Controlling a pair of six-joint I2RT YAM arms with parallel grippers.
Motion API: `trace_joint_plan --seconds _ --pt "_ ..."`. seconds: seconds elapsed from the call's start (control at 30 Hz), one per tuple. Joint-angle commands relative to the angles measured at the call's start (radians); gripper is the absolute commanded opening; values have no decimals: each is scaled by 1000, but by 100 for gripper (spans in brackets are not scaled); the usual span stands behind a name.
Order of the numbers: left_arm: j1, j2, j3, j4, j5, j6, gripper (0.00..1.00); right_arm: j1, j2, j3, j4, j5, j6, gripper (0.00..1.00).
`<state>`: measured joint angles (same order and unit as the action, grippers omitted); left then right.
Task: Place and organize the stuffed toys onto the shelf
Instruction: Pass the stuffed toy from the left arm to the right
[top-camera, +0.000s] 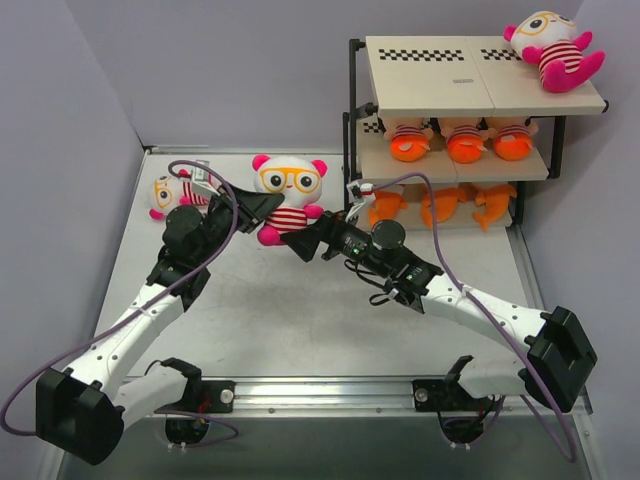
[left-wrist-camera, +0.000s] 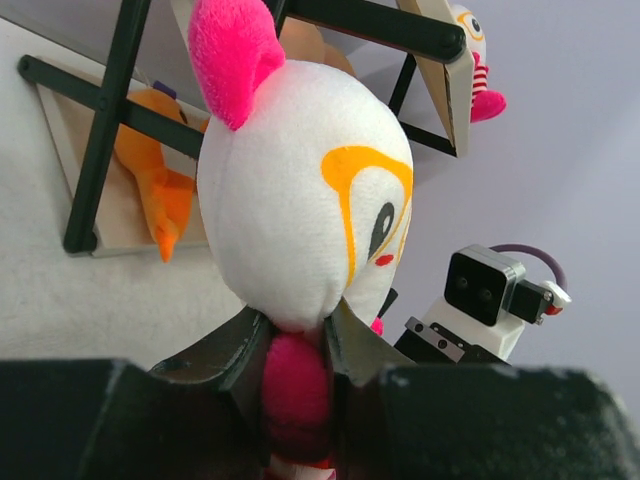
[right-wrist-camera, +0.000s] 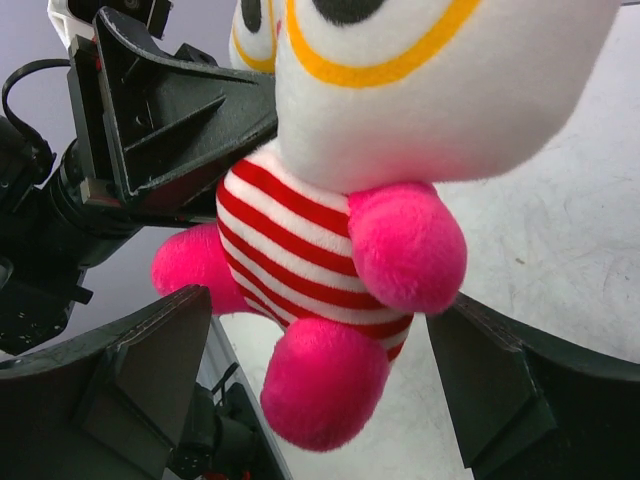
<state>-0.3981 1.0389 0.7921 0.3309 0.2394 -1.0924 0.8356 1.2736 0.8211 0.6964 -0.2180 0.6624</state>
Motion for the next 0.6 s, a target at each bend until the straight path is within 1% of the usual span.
trace_joint_plan --seconds 0.0,0.03,0.1,0.13,0.17,0.2,0.23,0.27,0.3,0.33,0.37,0.4,0.47,0.5,0.53,0.57 --pt "-30 12 35 100 -14 11 16 -12 4 56 77 -3 9 91" --pt "-34 13 35 100 -15 15 16 -19 4 56 77 -4 8 85" --pt "-44 16 33 102 -14 28 17 -24 -2 53 74 -14 6 76" --pt "-44 15 32 102 -12 32 19 -26 -3 53 71 -17 5 63" --pt "-44 15 32 102 -11 38 21 -32 -11 49 68 -20 3 55" --pt "-44 12 32 97 -9 54 22 -35 -14 49 60 -24 2 38" --pt "-44 12 32 91 -9 60 25 -39 -19 47 52 -29 -1 31" --pt "-44 9 32 85 -9 66 31 -46 -28 44 45 -29 -9 23" --pt "-44 7 32 73 -9 74 33 -52 -34 46 25 -29 -10 9" --pt "-44 7 35 69 -9 81 34 -56 -39 46 17 -34 -17 3" --pt "-44 6 39 63 -9 89 37 -59 -48 44 11 -38 -21 0" --pt "-42 3 44 48 -6 110 44 -73 -52 46 -3 -44 -32 0" --pt "-41 1 61 22 0 141 54 -90 -63 52 -17 -87 -40 0" --pt "-35 -2 79 -7 15 176 64 -111 -65 59 -29 -105 -44 0" --pt "-27 -2 99 -39 47 210 69 -124 -66 64 -44 -156 -47 0" --pt "-18 -3 99 -39 47 210 74 -139 -66 69 -44 -182 -50 0"
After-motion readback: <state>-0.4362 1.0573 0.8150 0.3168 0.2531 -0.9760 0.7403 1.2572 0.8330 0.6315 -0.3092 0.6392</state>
